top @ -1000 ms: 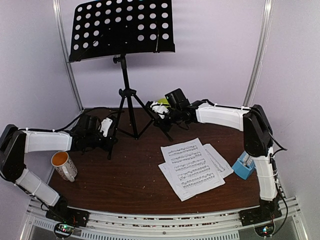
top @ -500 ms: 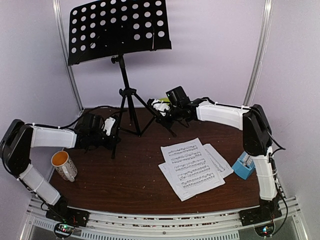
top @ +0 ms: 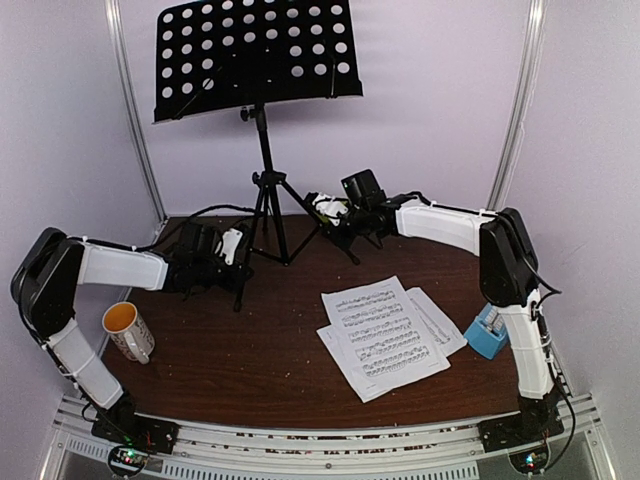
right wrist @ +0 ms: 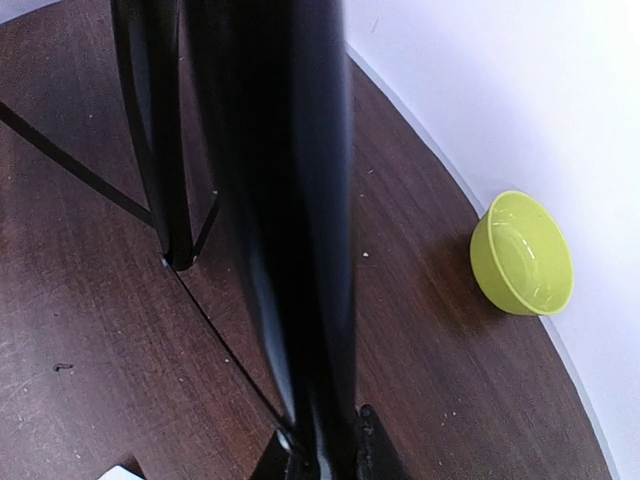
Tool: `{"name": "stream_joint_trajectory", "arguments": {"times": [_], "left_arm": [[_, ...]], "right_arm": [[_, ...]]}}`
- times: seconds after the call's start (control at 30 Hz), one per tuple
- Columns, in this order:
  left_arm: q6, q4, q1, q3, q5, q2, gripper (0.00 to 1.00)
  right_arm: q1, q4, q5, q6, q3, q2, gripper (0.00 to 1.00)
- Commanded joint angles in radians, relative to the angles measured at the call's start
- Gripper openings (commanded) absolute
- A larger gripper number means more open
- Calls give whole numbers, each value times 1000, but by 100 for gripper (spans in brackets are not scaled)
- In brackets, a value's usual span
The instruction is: Set up the instrument practice props
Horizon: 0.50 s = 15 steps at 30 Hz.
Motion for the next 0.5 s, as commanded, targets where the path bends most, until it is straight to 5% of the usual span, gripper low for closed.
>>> {"name": "stream_joint_trajectory", "arguments": {"times": [0.0, 0.3, 0.47], "left_arm": [[-97, -87, -6, -107, -46, -36, 0], [-117, -107, -79, -80, -61, 0, 0], [-163, -108, -135, -68, -72, 21, 0]], "right_arm": [[-116, 16, 204, 70, -21, 4, 0], [-101, 30, 210, 60, -117, -25, 4], [-98, 25, 208, 60, -180, -71, 16]]}}
